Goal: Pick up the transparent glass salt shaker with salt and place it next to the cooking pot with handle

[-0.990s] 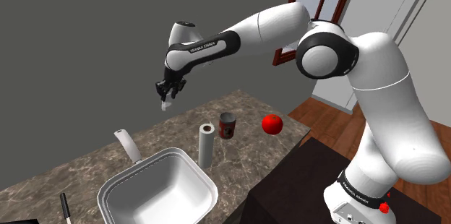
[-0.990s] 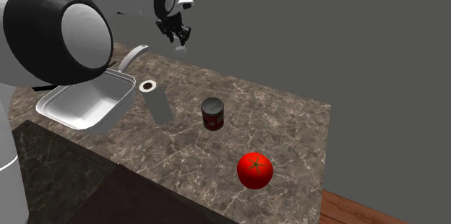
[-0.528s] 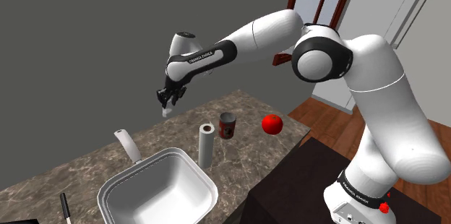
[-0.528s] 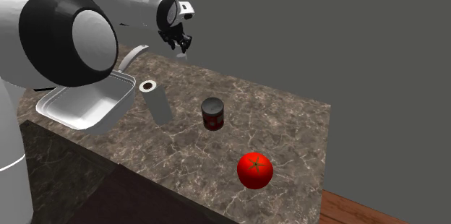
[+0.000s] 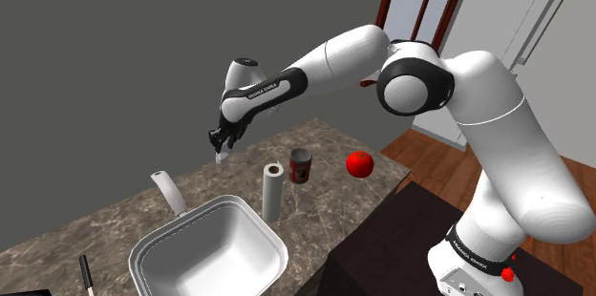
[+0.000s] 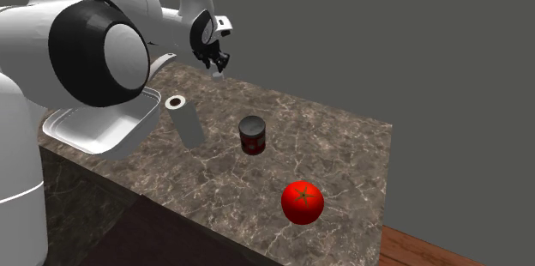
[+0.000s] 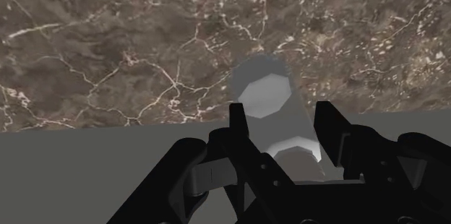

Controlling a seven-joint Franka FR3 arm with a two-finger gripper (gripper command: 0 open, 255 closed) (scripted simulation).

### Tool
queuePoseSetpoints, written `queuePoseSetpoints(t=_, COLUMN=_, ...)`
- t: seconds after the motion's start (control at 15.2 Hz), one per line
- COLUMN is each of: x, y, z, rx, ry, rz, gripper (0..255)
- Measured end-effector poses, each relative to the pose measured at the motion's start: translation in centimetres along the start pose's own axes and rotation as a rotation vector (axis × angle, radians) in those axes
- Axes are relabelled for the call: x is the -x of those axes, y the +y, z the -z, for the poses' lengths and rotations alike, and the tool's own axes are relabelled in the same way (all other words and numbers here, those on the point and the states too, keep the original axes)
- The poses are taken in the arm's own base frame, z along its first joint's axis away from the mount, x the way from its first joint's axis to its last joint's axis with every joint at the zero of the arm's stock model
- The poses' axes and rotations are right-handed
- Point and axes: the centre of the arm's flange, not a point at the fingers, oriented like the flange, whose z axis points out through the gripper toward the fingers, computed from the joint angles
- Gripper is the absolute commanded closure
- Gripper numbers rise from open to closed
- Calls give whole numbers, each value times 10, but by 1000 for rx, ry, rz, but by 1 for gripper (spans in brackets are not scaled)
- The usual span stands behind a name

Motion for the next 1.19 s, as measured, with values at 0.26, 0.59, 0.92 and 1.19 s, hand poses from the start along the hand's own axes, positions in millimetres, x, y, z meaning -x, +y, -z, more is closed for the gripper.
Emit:
queuePoseSetpoints(t=0.26, x=4, y=1, z=-20, rx=0, ry=0, rz=0, gripper=255)
queuePoseSetpoints(t=0.59, x=11, y=3, z=-45, rx=0, ry=0, rz=0, gripper=255)
queuePoseSetpoints(t=0.92, x=17, y=7, z=-71, rx=0, ry=0, rz=0, gripper=255)
queuePoseSetpoints(t=1.19, x=19, y=9, z=-80, rx=0, ry=0, rz=0, gripper=255)
